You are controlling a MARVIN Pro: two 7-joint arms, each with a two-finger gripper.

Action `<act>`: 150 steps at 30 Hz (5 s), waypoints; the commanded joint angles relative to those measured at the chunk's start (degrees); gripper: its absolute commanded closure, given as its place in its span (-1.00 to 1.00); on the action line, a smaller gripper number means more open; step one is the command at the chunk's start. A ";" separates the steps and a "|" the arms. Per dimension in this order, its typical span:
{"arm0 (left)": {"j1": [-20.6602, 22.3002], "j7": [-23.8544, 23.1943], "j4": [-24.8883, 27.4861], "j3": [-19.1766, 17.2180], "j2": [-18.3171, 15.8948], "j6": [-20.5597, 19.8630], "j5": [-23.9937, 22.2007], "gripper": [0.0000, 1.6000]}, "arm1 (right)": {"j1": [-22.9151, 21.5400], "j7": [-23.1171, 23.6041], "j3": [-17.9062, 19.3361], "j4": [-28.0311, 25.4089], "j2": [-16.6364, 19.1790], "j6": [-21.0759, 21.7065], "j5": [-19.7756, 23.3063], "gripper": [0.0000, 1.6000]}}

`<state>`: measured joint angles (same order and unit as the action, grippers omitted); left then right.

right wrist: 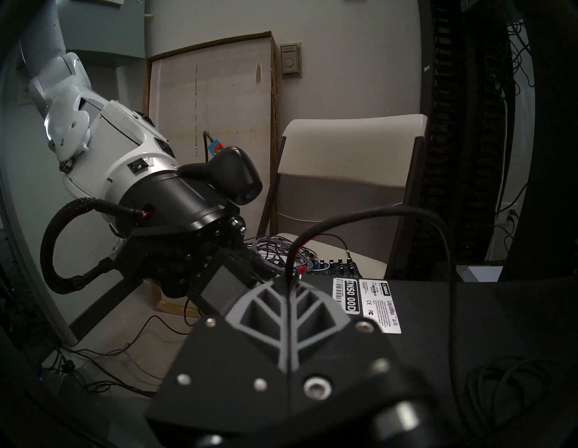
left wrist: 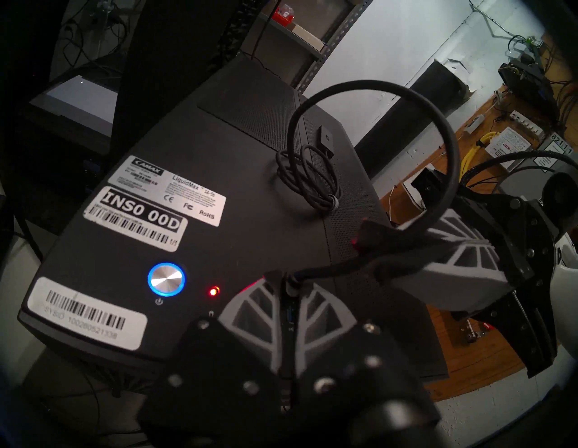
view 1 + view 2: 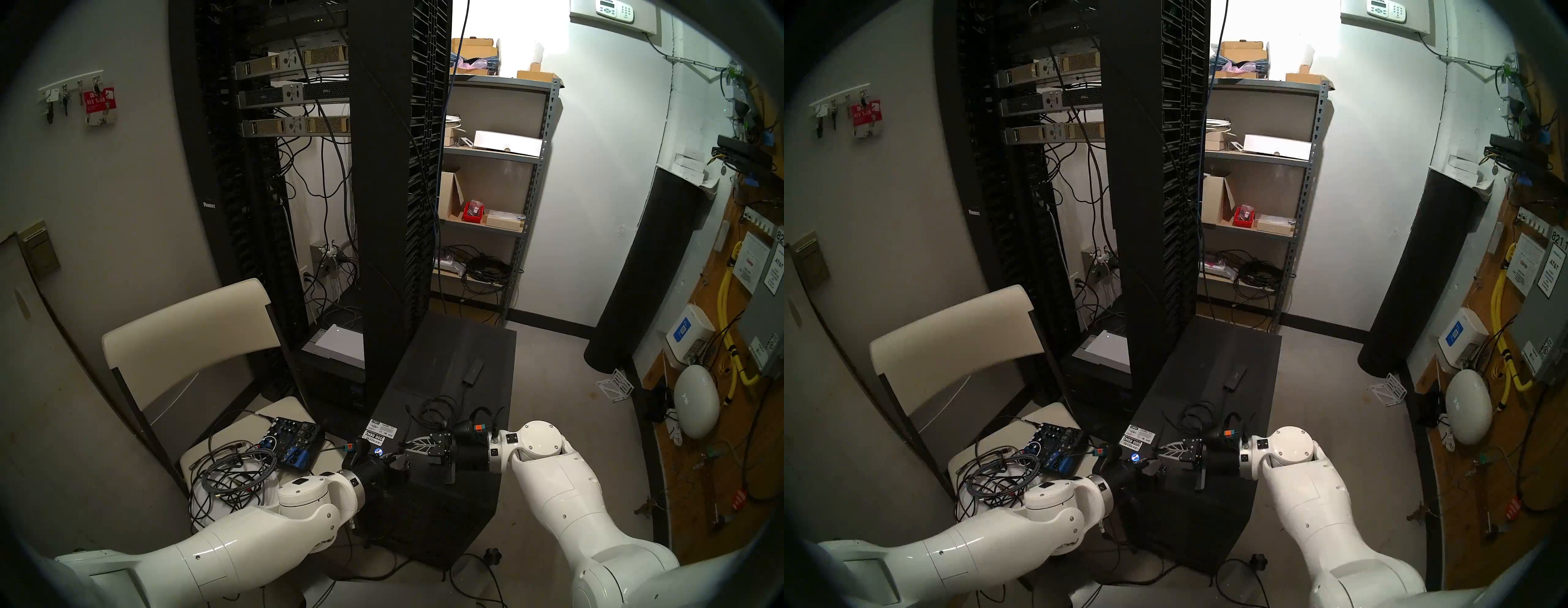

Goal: Insert the cable into the workstation's USB slot

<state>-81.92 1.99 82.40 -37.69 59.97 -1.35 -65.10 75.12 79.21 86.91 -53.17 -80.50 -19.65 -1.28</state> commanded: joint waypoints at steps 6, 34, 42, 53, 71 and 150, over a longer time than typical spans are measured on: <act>-0.26 0.74 -0.40 -0.37 -0.33 0.16 0.00 1.00 | -0.72 0.74 0.40 -1.48 -1.15 0.23 0.88 1.00; -0.94 0.89 1.16 -0.61 -0.89 -0.10 -1.58 1.00 | -1.08 1.65 1.28 -1.19 -2.07 0.35 -0.38 1.00; -0.63 0.71 1.23 -0.53 -0.73 -0.76 -1.52 1.00 | -0.96 1.82 1.73 -1.40 -2.20 0.60 -0.69 1.00; -0.68 0.89 0.91 -0.46 -0.67 -1.71 -1.92 1.00 | -0.97 2.17 2.21 -0.98 -2.41 0.51 -1.05 1.00; -0.82 1.92 1.08 2.33 -1.03 -1.58 1.83 1.00 | -0.78 2.51 2.89 -1.01 -2.89 0.55 -1.78 1.00; 0.13 6.92 -2.30 5.21 1.35 1.79 6.50 1.00 | -1.27 -2.06 5.16 0.84 -3.24 0.80 -8.68 0.03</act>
<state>-80.82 8.88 81.03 -33.43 61.65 0.80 -59.02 76.86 76.85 92.55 -52.95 -82.76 -18.03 -10.35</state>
